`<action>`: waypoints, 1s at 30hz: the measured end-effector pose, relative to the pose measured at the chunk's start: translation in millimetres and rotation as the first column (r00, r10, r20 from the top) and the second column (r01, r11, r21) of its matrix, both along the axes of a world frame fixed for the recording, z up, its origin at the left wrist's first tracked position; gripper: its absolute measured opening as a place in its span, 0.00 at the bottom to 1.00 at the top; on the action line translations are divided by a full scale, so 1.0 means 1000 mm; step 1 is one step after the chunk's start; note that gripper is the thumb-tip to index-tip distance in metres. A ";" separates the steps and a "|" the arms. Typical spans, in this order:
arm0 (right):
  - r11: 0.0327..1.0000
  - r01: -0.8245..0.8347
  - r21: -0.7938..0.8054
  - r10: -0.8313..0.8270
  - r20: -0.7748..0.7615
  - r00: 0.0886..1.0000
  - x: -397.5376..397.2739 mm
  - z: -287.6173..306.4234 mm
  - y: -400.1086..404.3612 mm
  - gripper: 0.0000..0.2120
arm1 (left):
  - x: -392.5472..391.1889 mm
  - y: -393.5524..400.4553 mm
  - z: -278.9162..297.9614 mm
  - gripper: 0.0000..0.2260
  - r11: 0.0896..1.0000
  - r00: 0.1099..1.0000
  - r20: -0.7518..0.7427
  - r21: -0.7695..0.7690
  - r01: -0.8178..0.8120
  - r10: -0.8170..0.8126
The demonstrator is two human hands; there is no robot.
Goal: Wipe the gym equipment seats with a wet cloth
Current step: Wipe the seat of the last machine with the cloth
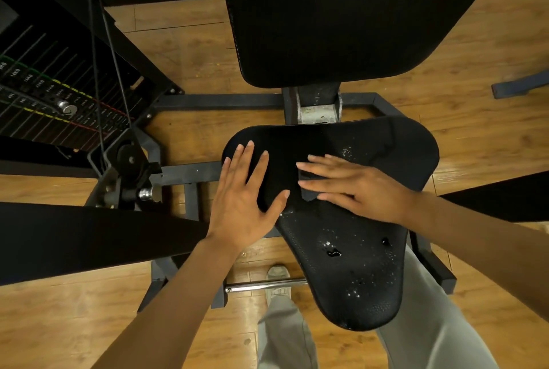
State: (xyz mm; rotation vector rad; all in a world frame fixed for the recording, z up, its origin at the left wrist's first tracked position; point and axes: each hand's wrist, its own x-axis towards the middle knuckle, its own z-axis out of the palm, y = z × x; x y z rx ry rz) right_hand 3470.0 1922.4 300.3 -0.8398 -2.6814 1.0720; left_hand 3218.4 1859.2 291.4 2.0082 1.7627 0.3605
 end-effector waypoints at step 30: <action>0.838 0.522 0.160 -0.545 0.188 0.817 -0.013 -0.013 0.051 0.20 | 0.037 0.004 -0.001 0.26 0.996 0.978 -0.197 -0.076 0.048 -0.063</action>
